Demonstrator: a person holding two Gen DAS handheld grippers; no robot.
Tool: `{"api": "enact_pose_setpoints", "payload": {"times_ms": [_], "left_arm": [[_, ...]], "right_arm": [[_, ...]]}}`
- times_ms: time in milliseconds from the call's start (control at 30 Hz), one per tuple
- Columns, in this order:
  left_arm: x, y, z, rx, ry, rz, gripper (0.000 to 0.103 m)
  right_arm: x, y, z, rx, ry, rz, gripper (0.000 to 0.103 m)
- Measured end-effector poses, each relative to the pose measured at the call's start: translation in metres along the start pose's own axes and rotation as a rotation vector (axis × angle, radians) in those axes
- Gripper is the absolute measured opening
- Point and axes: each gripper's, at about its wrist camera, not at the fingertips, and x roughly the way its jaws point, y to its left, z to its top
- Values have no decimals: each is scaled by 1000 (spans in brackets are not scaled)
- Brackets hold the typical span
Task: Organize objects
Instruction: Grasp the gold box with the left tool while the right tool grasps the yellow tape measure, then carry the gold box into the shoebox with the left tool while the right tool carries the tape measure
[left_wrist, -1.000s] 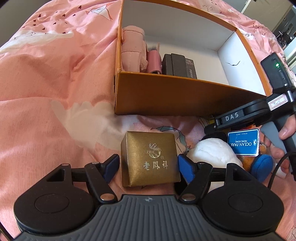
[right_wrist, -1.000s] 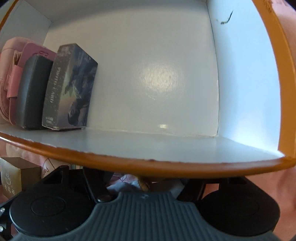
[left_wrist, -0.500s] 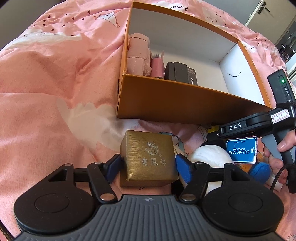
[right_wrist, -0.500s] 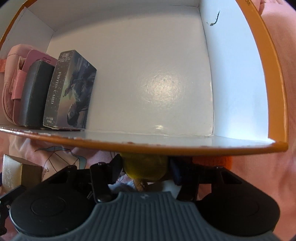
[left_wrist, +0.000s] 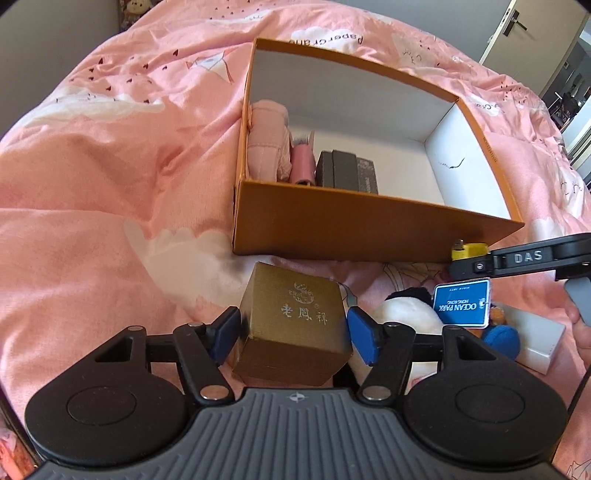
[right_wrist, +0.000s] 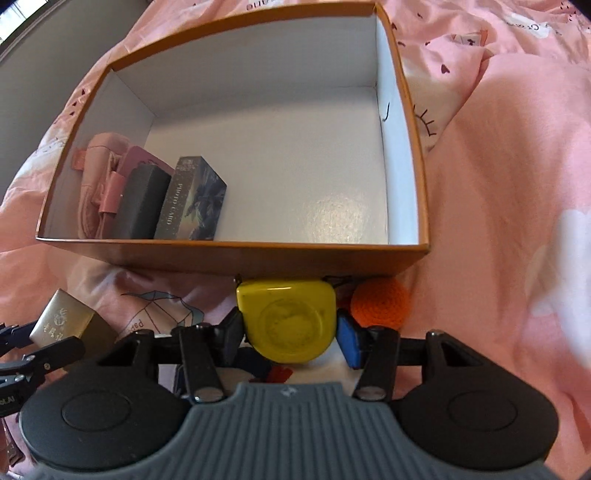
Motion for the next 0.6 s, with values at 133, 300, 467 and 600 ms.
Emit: {"api": "enact_pose_setpoints", "payload": {"times_ms": [133, 300, 467, 600], "left_arm": [[-21, -7, 4, 12, -63, -7, 73], [-47, -22, 23, 47, -126, -79, 73], [-54, -44, 63, 89, -148, -195, 73], [-31, -60, 98, 55, -149, -253, 73]], "right_arm": [[-21, -21, 17, -16, -66, 40, 55], [-36, -15, 13, -8, -134, 117, 55], [-63, -15, 29, -11, -206, 166, 55], [-78, -22, 46, -6, -276, 142, 55]]}}
